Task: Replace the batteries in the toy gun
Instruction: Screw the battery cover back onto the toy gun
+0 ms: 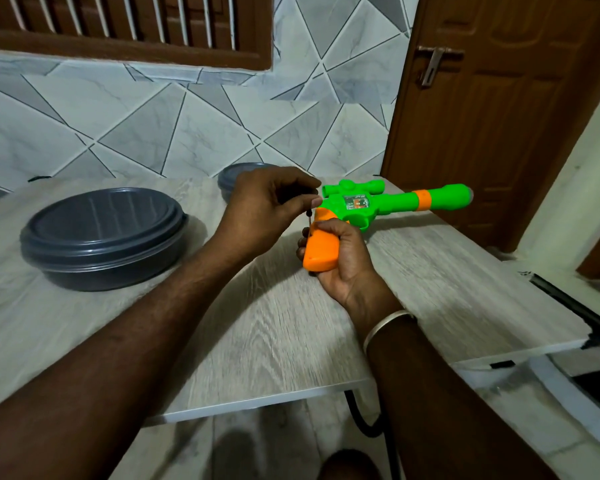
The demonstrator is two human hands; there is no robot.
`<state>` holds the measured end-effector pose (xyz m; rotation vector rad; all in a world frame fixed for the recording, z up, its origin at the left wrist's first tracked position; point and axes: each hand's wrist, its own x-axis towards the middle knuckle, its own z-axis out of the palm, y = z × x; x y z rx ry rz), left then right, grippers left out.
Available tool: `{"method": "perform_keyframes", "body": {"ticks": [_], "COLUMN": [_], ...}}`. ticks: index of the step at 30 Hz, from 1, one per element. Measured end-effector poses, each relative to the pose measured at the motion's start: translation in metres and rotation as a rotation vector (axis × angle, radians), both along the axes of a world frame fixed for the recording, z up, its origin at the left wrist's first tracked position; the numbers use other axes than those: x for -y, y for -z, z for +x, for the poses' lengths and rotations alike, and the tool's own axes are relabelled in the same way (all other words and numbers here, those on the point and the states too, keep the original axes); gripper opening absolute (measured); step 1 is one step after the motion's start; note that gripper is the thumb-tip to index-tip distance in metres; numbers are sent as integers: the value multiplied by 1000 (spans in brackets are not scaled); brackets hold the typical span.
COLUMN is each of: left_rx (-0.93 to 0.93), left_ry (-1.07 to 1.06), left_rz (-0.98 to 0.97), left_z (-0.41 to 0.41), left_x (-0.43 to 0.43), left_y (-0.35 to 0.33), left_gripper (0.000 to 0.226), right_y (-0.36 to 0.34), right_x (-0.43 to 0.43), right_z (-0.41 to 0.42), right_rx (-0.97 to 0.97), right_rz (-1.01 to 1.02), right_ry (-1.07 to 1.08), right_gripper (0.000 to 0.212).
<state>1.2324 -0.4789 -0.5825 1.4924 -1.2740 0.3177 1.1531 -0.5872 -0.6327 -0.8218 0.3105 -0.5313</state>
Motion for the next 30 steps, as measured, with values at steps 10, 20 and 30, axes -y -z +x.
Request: {"method": "perform_keyframes", "body": {"ticks": [10,20,30], "left_rx": [-21,-69,66], "left_ry": [53,108,-202], "left_rz": [92,137,78], "left_z": [-3,5,17], "left_x": [-5,-11,-18], "left_y": [-6,-7,-11], "left_gripper": [14,16,7], "right_y": [0,0,0], "right_x": [2,1,3], "right_z": [-1,-1,1], "right_rx": [33,38,15], "right_rz": [45,39,43], "right_ry": [-12,-9,-1], "right_gripper": [14,15,12]}}
